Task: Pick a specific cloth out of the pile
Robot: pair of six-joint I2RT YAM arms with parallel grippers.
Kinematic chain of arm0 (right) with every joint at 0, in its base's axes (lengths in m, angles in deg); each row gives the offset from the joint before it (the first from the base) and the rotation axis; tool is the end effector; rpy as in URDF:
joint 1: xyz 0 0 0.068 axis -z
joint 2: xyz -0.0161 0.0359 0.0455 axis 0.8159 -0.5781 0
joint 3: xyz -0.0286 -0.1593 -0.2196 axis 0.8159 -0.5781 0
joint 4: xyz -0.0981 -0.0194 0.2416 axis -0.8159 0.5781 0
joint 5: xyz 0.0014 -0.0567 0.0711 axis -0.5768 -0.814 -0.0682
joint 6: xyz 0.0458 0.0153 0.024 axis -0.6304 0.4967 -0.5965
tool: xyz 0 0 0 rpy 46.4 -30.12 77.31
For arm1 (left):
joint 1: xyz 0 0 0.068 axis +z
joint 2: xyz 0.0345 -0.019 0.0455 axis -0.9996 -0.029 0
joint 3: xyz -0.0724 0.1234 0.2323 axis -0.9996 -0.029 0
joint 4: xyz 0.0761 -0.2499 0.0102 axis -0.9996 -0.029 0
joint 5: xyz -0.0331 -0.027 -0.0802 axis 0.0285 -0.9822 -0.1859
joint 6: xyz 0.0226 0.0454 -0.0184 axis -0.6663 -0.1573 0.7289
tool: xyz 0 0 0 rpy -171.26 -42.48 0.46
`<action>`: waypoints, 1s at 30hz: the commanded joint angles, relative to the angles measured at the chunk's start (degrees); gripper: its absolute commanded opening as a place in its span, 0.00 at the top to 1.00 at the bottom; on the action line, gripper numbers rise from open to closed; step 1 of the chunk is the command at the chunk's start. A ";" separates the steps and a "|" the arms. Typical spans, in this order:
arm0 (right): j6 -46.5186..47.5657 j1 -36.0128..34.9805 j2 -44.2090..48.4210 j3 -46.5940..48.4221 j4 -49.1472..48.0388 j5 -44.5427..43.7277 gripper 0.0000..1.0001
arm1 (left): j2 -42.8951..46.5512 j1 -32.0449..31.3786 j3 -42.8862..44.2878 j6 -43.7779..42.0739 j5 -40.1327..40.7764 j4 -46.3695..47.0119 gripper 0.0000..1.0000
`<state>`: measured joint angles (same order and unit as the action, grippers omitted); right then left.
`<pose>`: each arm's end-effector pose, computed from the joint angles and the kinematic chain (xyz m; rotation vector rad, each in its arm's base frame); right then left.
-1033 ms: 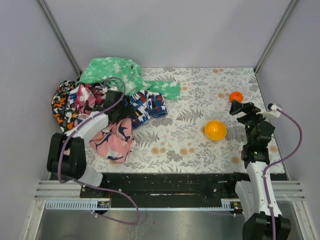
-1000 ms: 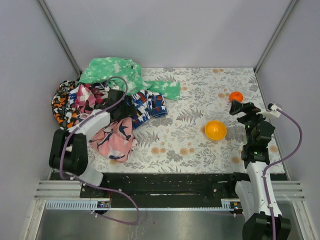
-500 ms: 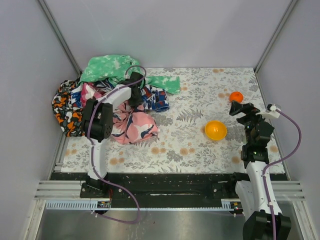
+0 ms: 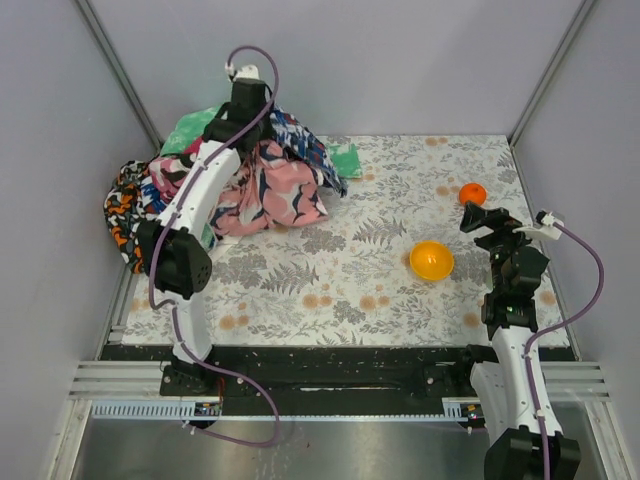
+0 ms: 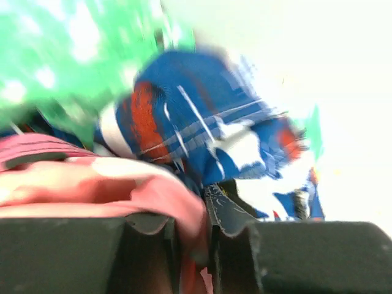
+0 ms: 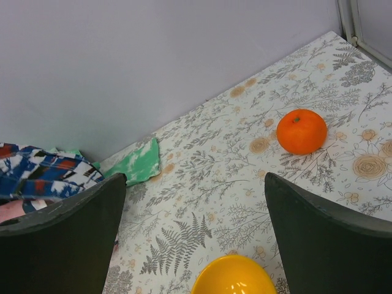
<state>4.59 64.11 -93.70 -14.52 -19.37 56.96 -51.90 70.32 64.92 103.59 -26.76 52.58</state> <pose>0.1697 -0.0258 0.2769 0.4440 1.4236 0.3271 0.4377 -0.1323 0.3599 -0.1867 2.1520 -0.0891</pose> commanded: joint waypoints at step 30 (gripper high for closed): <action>2.97 -49.14 -64.86 34.80 -21.04 17.25 0.00 | -23.92 17.84 19.63 -4.37 29.21 25.35 1.00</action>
<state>13.28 21.64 -148.26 12.54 -29.25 75.85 -74.99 85.03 82.86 97.12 3.08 73.35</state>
